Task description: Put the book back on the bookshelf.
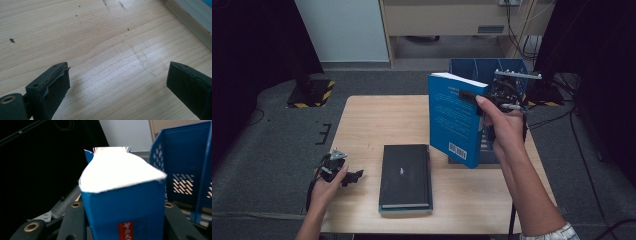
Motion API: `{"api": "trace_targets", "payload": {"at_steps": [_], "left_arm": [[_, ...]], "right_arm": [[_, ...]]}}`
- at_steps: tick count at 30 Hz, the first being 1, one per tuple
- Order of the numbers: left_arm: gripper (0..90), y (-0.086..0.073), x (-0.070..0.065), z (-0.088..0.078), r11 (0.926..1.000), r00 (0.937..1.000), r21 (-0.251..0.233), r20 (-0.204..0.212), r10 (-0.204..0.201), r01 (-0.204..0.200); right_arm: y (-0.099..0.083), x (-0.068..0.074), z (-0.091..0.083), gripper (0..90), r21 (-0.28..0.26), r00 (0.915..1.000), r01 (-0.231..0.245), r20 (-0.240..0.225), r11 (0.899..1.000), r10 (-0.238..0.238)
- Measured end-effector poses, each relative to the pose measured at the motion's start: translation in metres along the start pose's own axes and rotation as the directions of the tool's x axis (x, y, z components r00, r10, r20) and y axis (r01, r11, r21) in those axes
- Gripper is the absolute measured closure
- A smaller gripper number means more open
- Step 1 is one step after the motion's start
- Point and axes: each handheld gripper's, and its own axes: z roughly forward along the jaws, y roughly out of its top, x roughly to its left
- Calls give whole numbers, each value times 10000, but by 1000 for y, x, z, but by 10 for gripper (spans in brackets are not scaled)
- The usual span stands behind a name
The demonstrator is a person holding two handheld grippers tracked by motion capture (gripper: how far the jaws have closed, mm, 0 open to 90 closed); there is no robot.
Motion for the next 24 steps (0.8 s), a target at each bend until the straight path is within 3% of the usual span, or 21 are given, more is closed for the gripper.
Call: {"api": "trace_targets", "payload": {"at_steps": [13, 24], "left_arm": [[45, -3, -3, 3, 9993, 9998, 308, -53, 192, -190], [45, -4, -4, 4, 9987, 9997, 440, -37, 252, -250]], "right_arm": [[-2, -24, -21, 592, -423, 9978, -538, 362, 9977, 554], [4, -25, -33, 589, -759, 9969, -581, 487, 9954, 619]]}}
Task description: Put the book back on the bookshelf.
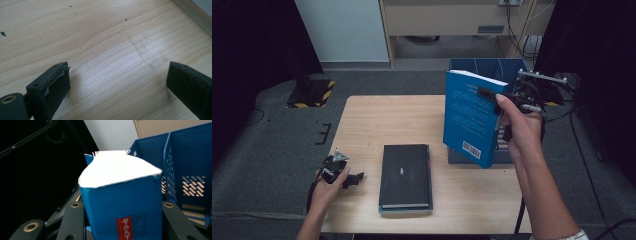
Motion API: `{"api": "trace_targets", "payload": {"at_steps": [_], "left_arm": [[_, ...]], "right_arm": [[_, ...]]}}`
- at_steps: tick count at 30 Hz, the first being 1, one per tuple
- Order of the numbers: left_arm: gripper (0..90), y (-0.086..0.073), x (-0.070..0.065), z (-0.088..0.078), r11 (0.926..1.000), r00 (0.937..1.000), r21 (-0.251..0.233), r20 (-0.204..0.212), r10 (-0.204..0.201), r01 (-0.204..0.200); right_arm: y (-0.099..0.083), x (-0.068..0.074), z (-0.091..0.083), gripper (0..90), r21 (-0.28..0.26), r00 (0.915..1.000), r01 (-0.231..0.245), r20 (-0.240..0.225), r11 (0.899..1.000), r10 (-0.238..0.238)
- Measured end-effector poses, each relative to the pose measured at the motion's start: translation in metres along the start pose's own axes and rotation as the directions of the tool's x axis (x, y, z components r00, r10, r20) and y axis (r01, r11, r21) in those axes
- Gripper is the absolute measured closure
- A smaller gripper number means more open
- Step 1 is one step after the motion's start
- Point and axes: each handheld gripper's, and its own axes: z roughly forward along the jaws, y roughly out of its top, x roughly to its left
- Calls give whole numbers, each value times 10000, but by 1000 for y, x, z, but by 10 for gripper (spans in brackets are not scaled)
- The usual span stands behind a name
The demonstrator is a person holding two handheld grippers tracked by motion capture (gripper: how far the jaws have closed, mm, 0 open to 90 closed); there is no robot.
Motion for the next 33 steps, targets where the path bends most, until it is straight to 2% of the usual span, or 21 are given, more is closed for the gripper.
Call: {"api": "trace_targets", "payload": {"at_steps": [6, 12, 20, 33], "left_arm": [[46, 0, -1, 1, 9999, 9999, 72, 27, 114, -114], [43, 0, -1, 1, 9998, 9998, 83, -29, 172, -171], [39, 0, -2, 1, 9998, 9998, 51, -36, 217, -217], [33, 0, -2, 2, 9995, 9995, 39, 2, 314, -314]], "right_arm": [[4, -2, 2, 594, -114, 9994, 115, 328, 9999, -111], [8, -7, 1, 595, -390, 9980, -108, 611, 9992, 131], [12, -11, -1, 594, -827, 9945, -129, 1021, 9965, 214], [14, -21, 12, 594, -984, 9884, -219, 1475, 9949, 363]]}}
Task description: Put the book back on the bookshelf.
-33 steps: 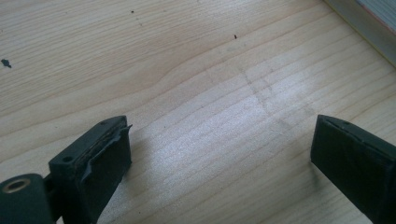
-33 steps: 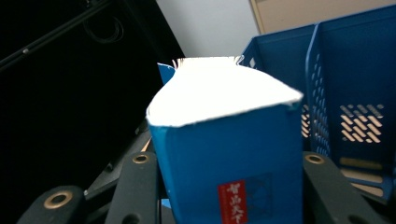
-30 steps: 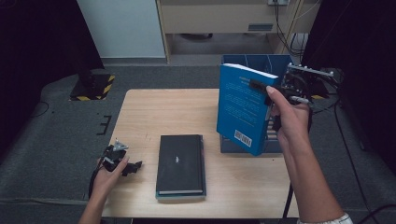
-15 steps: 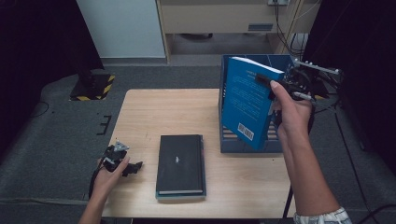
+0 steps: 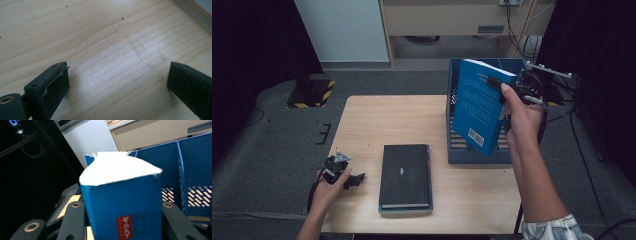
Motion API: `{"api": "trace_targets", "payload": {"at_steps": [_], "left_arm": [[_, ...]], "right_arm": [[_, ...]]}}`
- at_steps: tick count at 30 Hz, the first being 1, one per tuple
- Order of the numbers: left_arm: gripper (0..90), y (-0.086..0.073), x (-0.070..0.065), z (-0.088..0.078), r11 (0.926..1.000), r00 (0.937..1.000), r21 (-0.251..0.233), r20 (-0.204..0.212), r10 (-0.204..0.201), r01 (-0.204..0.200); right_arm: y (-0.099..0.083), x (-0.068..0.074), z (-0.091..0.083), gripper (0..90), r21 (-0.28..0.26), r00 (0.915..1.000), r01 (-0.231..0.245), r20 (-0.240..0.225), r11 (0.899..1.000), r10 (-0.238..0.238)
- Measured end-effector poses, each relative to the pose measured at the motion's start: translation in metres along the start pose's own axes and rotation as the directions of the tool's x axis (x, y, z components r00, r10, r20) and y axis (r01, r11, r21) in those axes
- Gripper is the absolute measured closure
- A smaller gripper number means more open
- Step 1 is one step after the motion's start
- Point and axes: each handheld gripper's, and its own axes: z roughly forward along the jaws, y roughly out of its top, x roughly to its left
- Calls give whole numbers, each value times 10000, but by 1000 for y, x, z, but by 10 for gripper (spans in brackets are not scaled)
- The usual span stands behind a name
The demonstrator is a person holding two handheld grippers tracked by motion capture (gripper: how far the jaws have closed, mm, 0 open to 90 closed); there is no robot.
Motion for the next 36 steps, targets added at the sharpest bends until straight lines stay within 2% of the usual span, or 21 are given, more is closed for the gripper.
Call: {"api": "trace_targets", "payload": {"at_steps": [11, 18, 24, 28, 36], "left_arm": [[34, 0, 0, 0, 10000, 10000, 2, 18, 7, -7], [32, 0, 0, 0, 10000, 10000, -3, 28, 17, -17], [33, 0, -1, 0, 10000, 10000, -39, 26, -35, 35], [32, 0, -1, 0, 10000, 10000, -42, 33, -19, 20], [31, 0, -1, 0, 10000, 10000, -47, 38, -10, 10]], "right_arm": [[0, 3, 18, 594, -206, 9995, 66, 304, 9998, -59], [0, 2, 23, 594, -191, 9991, 48, 411, 9998, -40], [0, 3, 27, 593, -140, 9978, 236, 619, 9996, -227], [-2, 3, 32, 594, -210, 9977, 126, 663, 9997, -112], [-5, 5, 39, 593, -422, 9956, 331, 886, 9986, -293]]}}
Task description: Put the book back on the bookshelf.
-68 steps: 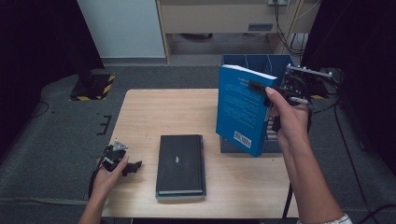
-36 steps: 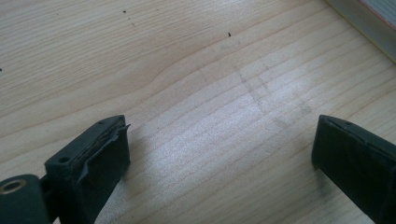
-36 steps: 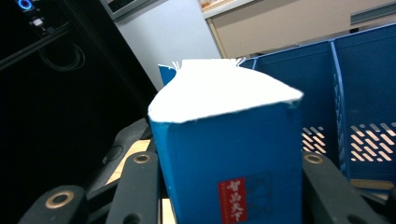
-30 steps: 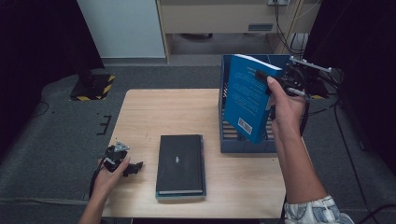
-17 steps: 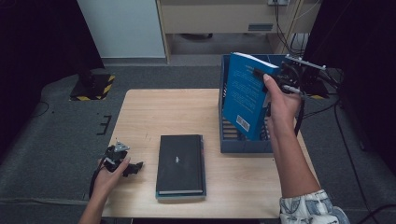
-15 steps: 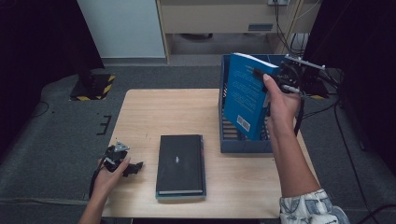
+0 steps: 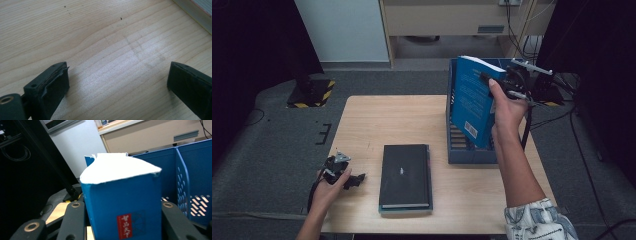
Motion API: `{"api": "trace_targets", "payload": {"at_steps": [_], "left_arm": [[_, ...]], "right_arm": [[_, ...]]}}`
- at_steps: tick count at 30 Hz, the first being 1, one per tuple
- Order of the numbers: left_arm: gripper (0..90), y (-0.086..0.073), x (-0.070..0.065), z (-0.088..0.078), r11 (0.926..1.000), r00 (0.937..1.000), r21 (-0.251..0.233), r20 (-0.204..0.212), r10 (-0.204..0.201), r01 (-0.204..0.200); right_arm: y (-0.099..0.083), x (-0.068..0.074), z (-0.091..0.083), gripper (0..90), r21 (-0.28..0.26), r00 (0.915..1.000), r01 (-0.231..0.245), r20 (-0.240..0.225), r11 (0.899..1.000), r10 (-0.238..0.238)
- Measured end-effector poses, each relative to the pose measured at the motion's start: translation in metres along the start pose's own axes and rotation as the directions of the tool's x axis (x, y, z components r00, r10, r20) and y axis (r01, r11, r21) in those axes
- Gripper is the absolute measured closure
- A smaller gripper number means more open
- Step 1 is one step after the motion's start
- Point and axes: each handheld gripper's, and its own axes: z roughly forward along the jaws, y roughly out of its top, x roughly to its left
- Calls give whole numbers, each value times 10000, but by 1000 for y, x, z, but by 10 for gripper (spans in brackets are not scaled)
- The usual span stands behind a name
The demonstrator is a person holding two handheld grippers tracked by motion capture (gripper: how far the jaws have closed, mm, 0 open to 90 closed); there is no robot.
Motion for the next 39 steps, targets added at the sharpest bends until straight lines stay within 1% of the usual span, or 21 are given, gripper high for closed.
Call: {"api": "trace_targets", "payload": {"at_steps": [4, 11, 19, 24, 33, 37, 39], "left_arm": [[31, 0, 0, 0, 10000, 10000, -11, 7, -5, 5], [29, 0, 0, 0, 10000, 10000, -6, 21, 21, -21], [28, 0, 0, 0, 10000, 10000, -7, 28, 40, -40], [28, 0, 0, 0, 10000, 10000, -10, 31, 42, -42], [28, 0, 0, 1, 10000, 10000, -29, 37, 44, -43], [30, 0, 0, 0, 10000, 10000, 23, 28, 88, -88], [29, 0, 0, 0, 10000, 10000, 8, 36, 91, -91]], "right_arm": [[-3, 2, 5, 594, -89, 10000, 20, 74, 10000, -19], [-7, 4, 15, 594, -9, 9999, 35, 99, 10000, -35], [-11, 7, 23, 593, -61, 9996, 76, 269, 10000, -74], [-13, 8, 26, 593, -31, 9994, 50, 332, 10000, -49], [-15, 9, 31, 593, -221, 9984, 117, 551, 9997, -105], [-19, 11, 33, 594, -242, 9980, 67, 630, 9997, -51], [-20, 11, 34, 593, -234, 9978, 148, 643, 9996, -133]]}}
